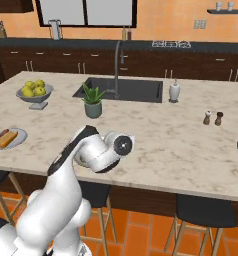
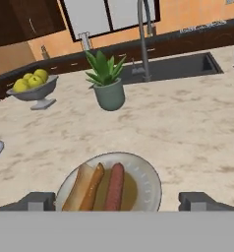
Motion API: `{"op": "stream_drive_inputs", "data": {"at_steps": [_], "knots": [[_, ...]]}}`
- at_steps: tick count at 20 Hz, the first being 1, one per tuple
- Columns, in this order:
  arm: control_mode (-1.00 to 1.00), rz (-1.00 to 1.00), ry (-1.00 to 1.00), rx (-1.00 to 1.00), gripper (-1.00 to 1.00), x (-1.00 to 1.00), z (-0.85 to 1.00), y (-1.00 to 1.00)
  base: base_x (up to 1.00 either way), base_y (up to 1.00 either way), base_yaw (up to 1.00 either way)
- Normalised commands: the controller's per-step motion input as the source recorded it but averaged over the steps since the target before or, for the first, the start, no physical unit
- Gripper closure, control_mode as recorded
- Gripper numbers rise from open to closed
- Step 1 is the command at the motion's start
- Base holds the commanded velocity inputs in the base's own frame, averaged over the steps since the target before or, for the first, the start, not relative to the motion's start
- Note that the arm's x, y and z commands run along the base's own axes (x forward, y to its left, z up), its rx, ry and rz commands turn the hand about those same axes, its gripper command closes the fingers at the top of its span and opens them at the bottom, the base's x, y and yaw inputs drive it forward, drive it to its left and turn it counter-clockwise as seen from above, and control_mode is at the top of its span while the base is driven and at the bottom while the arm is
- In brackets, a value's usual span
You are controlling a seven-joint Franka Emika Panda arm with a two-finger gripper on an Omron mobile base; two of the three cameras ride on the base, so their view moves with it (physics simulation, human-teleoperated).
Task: Place one bun and one sausage from the bowl on each plate.
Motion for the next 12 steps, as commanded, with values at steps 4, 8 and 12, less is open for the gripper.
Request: {"op": "stream_drive_inputs", "data": {"at_steps": [4, 8, 12], "knots": [[-1.0, 0.04, -0.19, 0.2, -1.0, -0.21, 0.36, -0.26, 0.0, 0.0, 0.0], [-1.0, 0.01, -0.07, 0.09, -1.0, -0.22, 0.17, -0.36, 0.0, 0.0, 0.0], [-1.0, 0.0, 0.0, 0.01, -1.0, -0.23, 0.02, -0.45, 0.0, 0.0, 0.0]]}}
